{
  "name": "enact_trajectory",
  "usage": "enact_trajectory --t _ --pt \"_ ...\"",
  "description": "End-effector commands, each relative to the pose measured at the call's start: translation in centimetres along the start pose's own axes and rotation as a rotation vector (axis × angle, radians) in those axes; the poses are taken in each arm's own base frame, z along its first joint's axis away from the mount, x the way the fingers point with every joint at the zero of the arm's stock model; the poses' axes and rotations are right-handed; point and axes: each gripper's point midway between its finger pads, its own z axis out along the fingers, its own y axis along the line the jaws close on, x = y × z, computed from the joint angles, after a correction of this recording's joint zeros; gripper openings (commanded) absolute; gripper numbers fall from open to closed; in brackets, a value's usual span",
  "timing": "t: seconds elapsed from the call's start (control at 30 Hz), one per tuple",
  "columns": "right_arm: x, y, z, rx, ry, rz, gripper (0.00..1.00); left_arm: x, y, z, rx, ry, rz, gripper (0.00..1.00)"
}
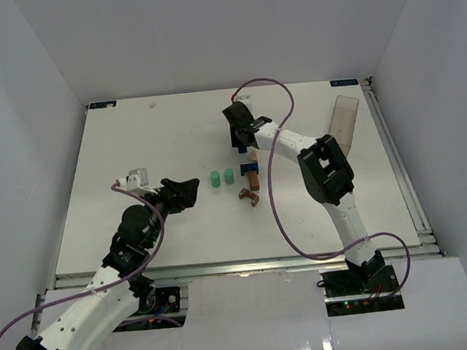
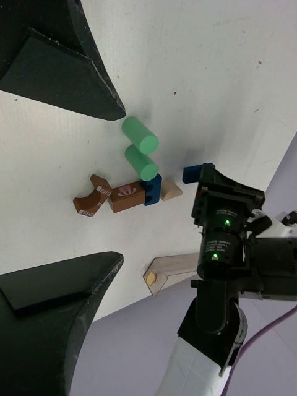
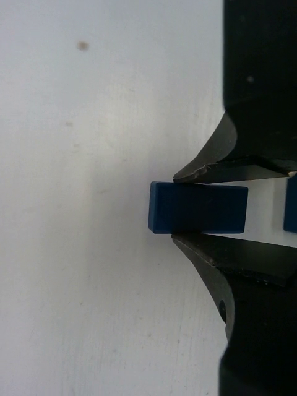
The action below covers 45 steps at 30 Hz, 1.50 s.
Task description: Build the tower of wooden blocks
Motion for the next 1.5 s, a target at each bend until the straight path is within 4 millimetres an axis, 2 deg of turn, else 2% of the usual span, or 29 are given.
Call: enact_trajectory --t 0.0,0.03,0.1,0.23,0.43,0.57,0.67,0.8,0.87,0.9,0.93,1.03,1.17,1.4,1.47 --pt "-10.9 2.5 -8.4 -0.295 -0.312 -0.280 0.08 -0.6 -0.5 -0.2 0.036 -0.040 0.015 0.98" --pt "-10.9 3.2 -10.0 -0.366 -0.336 -0.380 0.08 -0.6 -0.4 -0.2 0.037 -0.046 0.020 0.98" --pt "-11.8 3.2 -13.5 -0.424 -0.394 -0.488 0.08 -0.5 -0.2 -0.2 0.047 -0.066 0.025 0.98" --pt "-9.5 4.4 -17.4 -0.614 -0.423 -0.717 0.08 -0.8 0.0 -0.3 0.046 -0.091 0.039 0.98" --pt "-7.5 6.3 -20.1 -0.816 -0.448 -0.933 0.08 -0.9 0.2 -0.5 0.039 -0.100 0.029 0.98" --pt "-6.1 7.3 -21.1 -0.910 -0.437 -1.029 0.08 -1.0 0.2 -0.6 0.040 -0.103 0.021 0.98" --pt "-4.0 8.0 -21.2 -0.949 -0.424 -1.139 0.10 -1.0 0.2 -0.7 0.037 -0.107 0.019 0.98" --pt "-3.0 7.9 -20.4 -0.945 -0.430 -1.233 0.11 -1.1 0.1 -0.7 0.046 -0.108 0.014 0.98" --pt "-1.9 8.1 -19.7 -0.966 -0.404 -1.278 0.10 -1.1 0.0 -0.7 0.047 -0.107 0.012 0.98" --pt "-1.2 8.3 -19.3 -0.977 -0.374 -1.289 0.09 -1.0 0.0 -0.7 0.045 -0.105 0.011 0.98" --pt "-1.7 8.6 -19.3 -0.963 -0.375 -1.300 0.09 -1.0 0.0 -0.7 0.046 -0.106 0.011 0.98" --pt "0.2 9.2 -17.9 -1.003 -0.262 -1.292 0.08 -1.2 0.0 -0.9 0.046 -0.112 0.008 0.98" --pt "0.7 10.1 -17.1 -1.040 -0.231 -1.306 0.08 -1.7 0.0 -1.3 0.051 -0.140 0.000 0.98" --pt "1.9 10.3 -16.3 -1.049 -0.180 -1.344 0.08 -1.7 0.0 -1.5 0.058 -0.149 -0.002 0.98" --pt "3.1 10.2 -16.1 -1.064 -0.139 -1.350 0.08 -1.7 0.0 -1.4 0.058 -0.144 0.001 0.98"
